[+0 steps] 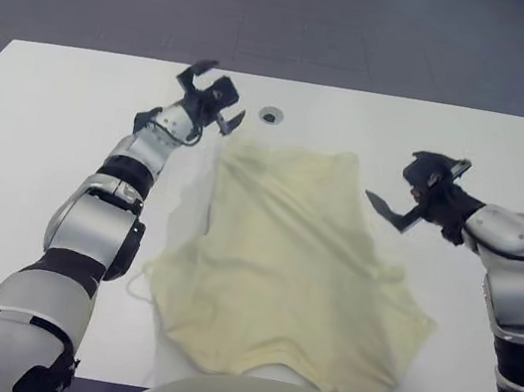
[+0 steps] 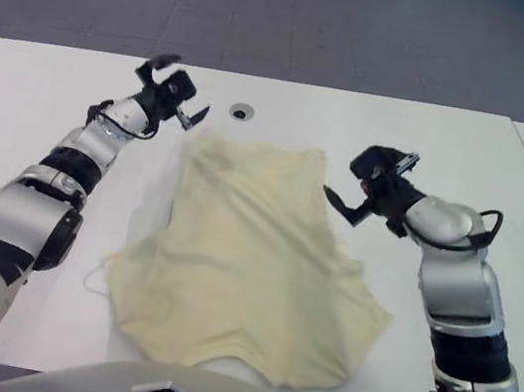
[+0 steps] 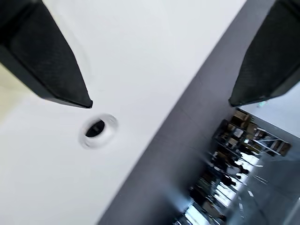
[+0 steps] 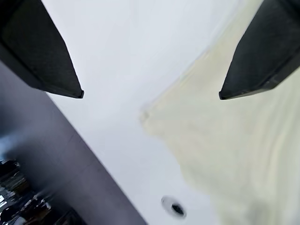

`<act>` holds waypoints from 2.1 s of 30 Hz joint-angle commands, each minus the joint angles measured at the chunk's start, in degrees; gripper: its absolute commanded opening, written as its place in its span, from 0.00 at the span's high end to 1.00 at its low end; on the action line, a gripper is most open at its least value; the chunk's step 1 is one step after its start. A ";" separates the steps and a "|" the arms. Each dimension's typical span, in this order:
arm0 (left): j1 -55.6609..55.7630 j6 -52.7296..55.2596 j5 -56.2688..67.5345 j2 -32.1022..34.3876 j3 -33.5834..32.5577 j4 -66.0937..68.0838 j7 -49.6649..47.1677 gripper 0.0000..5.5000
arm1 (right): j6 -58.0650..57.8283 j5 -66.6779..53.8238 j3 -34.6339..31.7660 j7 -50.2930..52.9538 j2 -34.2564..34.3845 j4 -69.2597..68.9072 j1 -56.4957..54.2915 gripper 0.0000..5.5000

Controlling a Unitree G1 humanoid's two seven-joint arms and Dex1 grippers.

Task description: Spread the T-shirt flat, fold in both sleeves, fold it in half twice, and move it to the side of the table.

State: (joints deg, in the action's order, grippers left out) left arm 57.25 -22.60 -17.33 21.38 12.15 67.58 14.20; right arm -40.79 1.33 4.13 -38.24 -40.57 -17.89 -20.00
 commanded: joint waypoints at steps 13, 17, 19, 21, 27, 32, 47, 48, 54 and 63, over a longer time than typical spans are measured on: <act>-2.91 0.62 -7.39 -5.86 7.96 5.40 2.91 0.02 | 32.73 19.44 17.96 16.65 16.32 69.56 -26.92 0.02; -1.79 3.37 -10.51 -6.87 10.26 6.91 -1.13 0.02 | 37.22 23.46 19.56 23.80 18.04 83.23 -32.88 0.02; -0.69 5.34 -11.72 -7.97 11.07 7.97 -3.02 0.02 | 38.40 24.16 19.39 25.98 18.56 87.36 -34.64 0.02; 0.39 6.92 -12.30 -8.77 11.14 8.75 -4.61 0.02 | 39.57 24.47 18.92 27.68 19.37 90.44 -35.90 0.02; 2.43 9.62 -12.51 -11.07 10.85 10.21 -4.31 0.02 | 43.06 24.26 16.98 32.59 21.83 94.37 -38.51 0.02; 2.98 12.92 -13.30 -10.70 11.00 11.14 -4.07 0.02 | 47.54 19.21 9.81 39.18 21.30 94.00 -42.92 0.02; 2.66 15.52 -11.47 -2.40 6.06 11.31 -7.04 0.02 | 29.61 7.17 4.57 8.86 10.75 37.08 -19.82 0.02; 3.29 15.19 -11.42 -1.87 5.72 11.25 -7.67 0.02 | 27.20 6.76 4.49 7.04 9.80 32.13 -16.44 0.02; 9.88 8.13 -8.95 0.41 2.19 8.77 -8.34 0.02 | 14.64 1.15 -0.65 2.82 8.02 7.24 3.88 0.02; -39.73 19.99 17.67 8.02 -19.56 -53.59 6.71 0.02 | -5.90 -12.42 -22.55 14.20 23.83 -18.49 28.20 0.02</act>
State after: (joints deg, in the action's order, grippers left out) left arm 51.24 -17.58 -13.55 26.29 3.75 55.11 13.34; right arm -36.54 -4.57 -6.95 -29.19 -23.66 -23.12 -2.06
